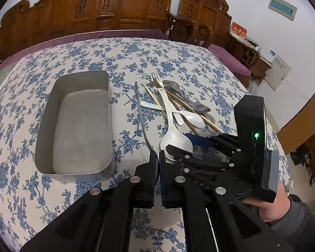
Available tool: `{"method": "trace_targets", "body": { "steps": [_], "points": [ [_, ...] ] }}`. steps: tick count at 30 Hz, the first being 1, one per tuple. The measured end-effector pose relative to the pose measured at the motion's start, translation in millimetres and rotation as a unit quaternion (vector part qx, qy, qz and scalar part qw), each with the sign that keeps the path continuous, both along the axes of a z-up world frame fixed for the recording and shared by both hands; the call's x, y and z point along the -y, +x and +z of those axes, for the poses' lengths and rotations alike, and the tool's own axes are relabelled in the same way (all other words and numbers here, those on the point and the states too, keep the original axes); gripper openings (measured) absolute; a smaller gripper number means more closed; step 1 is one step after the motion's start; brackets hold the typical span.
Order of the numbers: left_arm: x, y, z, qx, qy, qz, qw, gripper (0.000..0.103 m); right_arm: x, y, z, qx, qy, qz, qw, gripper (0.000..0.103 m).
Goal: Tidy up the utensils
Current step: 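Grasp a metal spoon handle with the left gripper while the right gripper grasps a white plastic spoon, then lower the metal spoon into the grey tray with the left gripper while the right carries the white spoon over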
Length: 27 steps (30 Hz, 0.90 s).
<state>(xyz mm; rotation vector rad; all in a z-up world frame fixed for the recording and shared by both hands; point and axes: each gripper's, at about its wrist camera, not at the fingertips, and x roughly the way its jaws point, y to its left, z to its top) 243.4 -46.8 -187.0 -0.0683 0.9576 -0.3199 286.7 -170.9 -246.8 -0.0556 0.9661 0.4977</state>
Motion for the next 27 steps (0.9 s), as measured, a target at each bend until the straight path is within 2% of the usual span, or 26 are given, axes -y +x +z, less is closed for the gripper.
{"method": "trace_targets", "body": {
  "steps": [1,3,5,7,11,27],
  "points": [
    [-1,0,0,0.0,0.0,0.001,1.0,0.003,-2,-1,0,0.002,-0.002,0.002,1.0,0.045],
    [-3,-1,-1,0.0,0.0,0.002,1.0,0.003,-3,-3,0,0.006,-0.009,0.003,1.0,0.037],
    [-4,-2,-1,0.0,0.0,0.004,1.0,0.003,-3,-3,0,0.008,-0.015,-0.002,1.0,0.024],
    [-6,-3,-1,-0.001,-0.001,0.005,1.0,0.003,1,-1,0,0.006,-0.017,-0.009,1.0,0.016],
    [-7,-6,1,0.002,0.0,0.006,1.0,0.003,5,-3,3,0.007,-0.015,-0.018,1.0,0.009],
    [-16,-13,17,0.019,-0.002,0.008,0.9998,0.003,26,-18,41,0.026,0.009,-0.03,0.999,0.005]
  ]
}}
